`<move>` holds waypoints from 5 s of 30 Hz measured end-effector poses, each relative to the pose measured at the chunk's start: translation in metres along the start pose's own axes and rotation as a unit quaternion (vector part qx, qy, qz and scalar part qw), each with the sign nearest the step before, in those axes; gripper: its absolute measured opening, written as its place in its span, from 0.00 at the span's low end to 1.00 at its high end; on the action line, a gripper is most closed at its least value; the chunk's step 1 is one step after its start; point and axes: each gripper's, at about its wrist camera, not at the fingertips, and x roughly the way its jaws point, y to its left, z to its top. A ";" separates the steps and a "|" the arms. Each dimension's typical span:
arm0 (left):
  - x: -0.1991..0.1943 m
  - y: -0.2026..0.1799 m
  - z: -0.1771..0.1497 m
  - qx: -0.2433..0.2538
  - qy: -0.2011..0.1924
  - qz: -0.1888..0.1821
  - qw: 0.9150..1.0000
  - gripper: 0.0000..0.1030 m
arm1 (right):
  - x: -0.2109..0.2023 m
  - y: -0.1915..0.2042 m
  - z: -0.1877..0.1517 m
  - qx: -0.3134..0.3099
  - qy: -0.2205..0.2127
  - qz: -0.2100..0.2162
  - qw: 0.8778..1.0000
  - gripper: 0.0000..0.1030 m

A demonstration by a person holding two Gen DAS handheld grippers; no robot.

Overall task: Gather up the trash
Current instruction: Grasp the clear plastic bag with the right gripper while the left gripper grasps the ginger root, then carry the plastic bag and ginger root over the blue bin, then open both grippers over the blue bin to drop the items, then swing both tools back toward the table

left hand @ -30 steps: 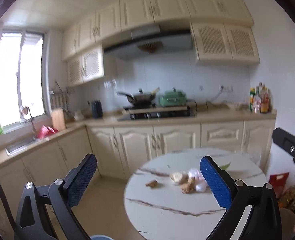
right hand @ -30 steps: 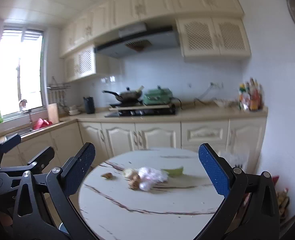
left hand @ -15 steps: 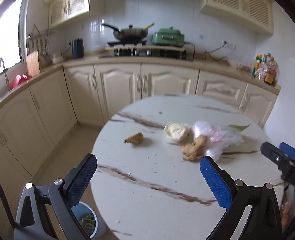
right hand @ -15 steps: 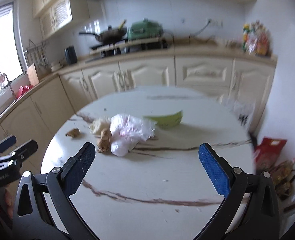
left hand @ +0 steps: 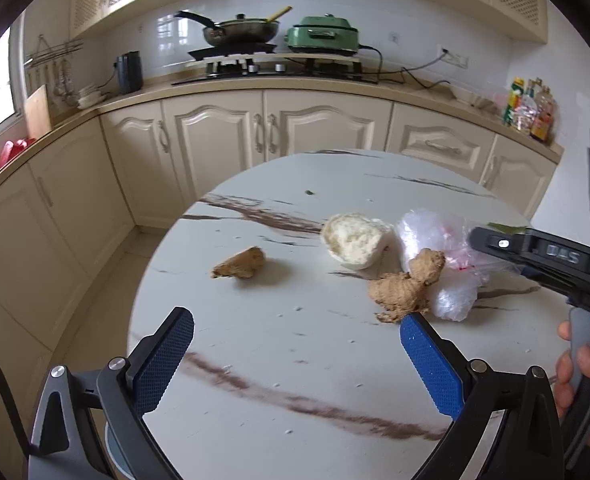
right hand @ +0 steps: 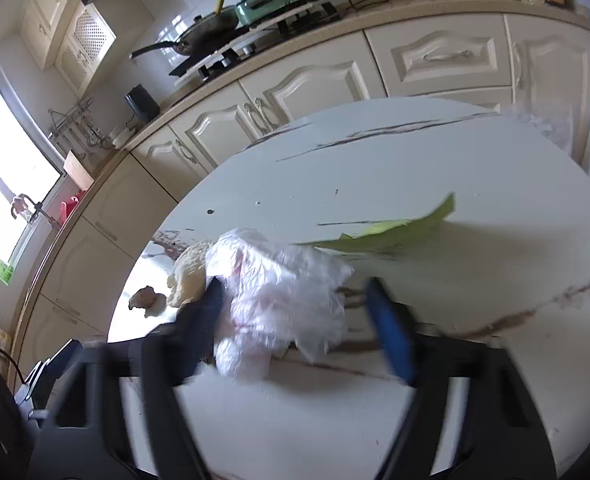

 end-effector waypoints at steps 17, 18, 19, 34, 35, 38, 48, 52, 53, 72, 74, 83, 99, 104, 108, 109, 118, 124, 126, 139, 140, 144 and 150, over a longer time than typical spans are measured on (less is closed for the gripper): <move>0.105 -0.051 0.018 0.032 0.071 -0.069 0.995 0.97 | -0.040 0.009 -0.009 -0.098 -0.048 -0.055 0.992 0.10; 0.112 -0.055 0.020 0.034 0.075 -0.068 0.994 0.97 | -0.043 0.008 -0.009 -0.099 -0.050 -0.057 0.992 0.10; 0.116 -0.058 0.022 0.034 0.076 -0.068 0.994 0.98 | -0.046 0.006 -0.010 -0.100 -0.051 -0.058 0.992 0.10; 0.132 -0.069 0.030 0.056 0.074 -0.103 0.990 0.37 | -0.055 -0.002 -0.015 -0.102 -0.050 -0.050 0.992 0.10; 0.129 -0.064 0.029 0.050 0.071 -0.109 0.990 0.37 | -0.057 -0.001 -0.016 -0.104 -0.052 -0.050 0.992 0.10; 0.116 -0.055 0.029 0.042 0.054 -0.119 0.991 0.37 | -0.065 0.004 -0.017 -0.107 -0.062 -0.048 0.991 0.10; 0.027 -0.024 0.028 0.047 -0.021 -0.143 0.988 0.38 | -0.109 0.056 -0.022 -0.144 -0.107 -0.036 0.983 0.10; -0.011 0.008 0.015 0.046 -0.048 -0.123 0.990 0.38 | -0.131 0.090 -0.029 -0.162 -0.129 -0.025 0.978 0.10; -0.018 0.016 0.011 0.042 -0.051 -0.120 0.991 0.38 | -0.134 0.099 -0.031 -0.168 -0.129 -0.021 0.977 0.10; -0.050 0.303 -0.149 -0.126 0.056 0.059 0.989 0.38 | 0.033 0.353 -0.192 -0.353 0.069 0.127 0.924 0.10; -0.032 0.328 -0.173 -0.151 0.089 0.070 0.982 0.38 | 0.069 0.369 -0.218 -0.369 0.103 0.125 0.915 0.10; 0.029 0.391 -0.246 -0.207 0.179 0.086 0.958 0.38 | 0.197 0.395 -0.291 -0.397 0.204 0.101 0.889 0.11; 0.034 0.433 -0.256 -0.246 0.213 0.154 0.933 0.65 | 0.257 0.386 -0.296 -0.358 0.232 0.108 0.898 0.52; -0.015 0.416 -0.240 -0.259 0.163 0.178 0.935 0.70 | 0.228 0.393 -0.283 -0.366 0.196 0.087 0.906 0.63; -0.064 0.387 -0.220 -0.254 0.111 0.197 0.940 0.74 | 0.184 0.398 -0.272 -0.377 0.154 0.077 0.910 0.73; -0.076 0.379 -0.216 -0.251 0.097 0.200 0.942 0.74 | 0.167 0.399 -0.267 -0.380 0.137 0.076 0.911 0.73; -0.208 0.233 -0.176 -0.209 -0.054 0.223 0.951 0.83 | 0.029 0.393 -0.224 -0.375 -0.002 0.081 0.923 0.87; -0.279 0.057 -0.207 -0.152 -0.151 0.254 0.943 0.92 | -0.077 0.375 -0.199 -0.359 -0.106 0.086 0.924 0.92; -0.295 0.015 -0.220 -0.135 -0.186 0.255 0.939 0.96 | -0.107 0.370 -0.193 -0.351 -0.134 0.082 0.923 0.98; -0.333 -0.122 -0.330 -0.074 -0.314 0.220 0.921 0.99 | -0.260 0.305 -0.180 -0.301 -0.279 0.032 0.911 1.00; -0.336 -0.122 -0.334 -0.071 -0.318 0.217 0.920 0.99 | -0.266 0.300 -0.178 -0.298 -0.284 0.027 0.911 1.00; -0.333 -0.128 -0.341 -0.055 -0.326 0.198 0.923 0.99 | -0.285 0.279 -0.175 -0.283 -0.301 0.012 0.911 1.00; -0.319 -0.142 -0.326 -0.025 -0.325 0.162 0.931 0.99 | -0.299 0.242 -0.162 -0.257 -0.312 -0.028 0.914 1.00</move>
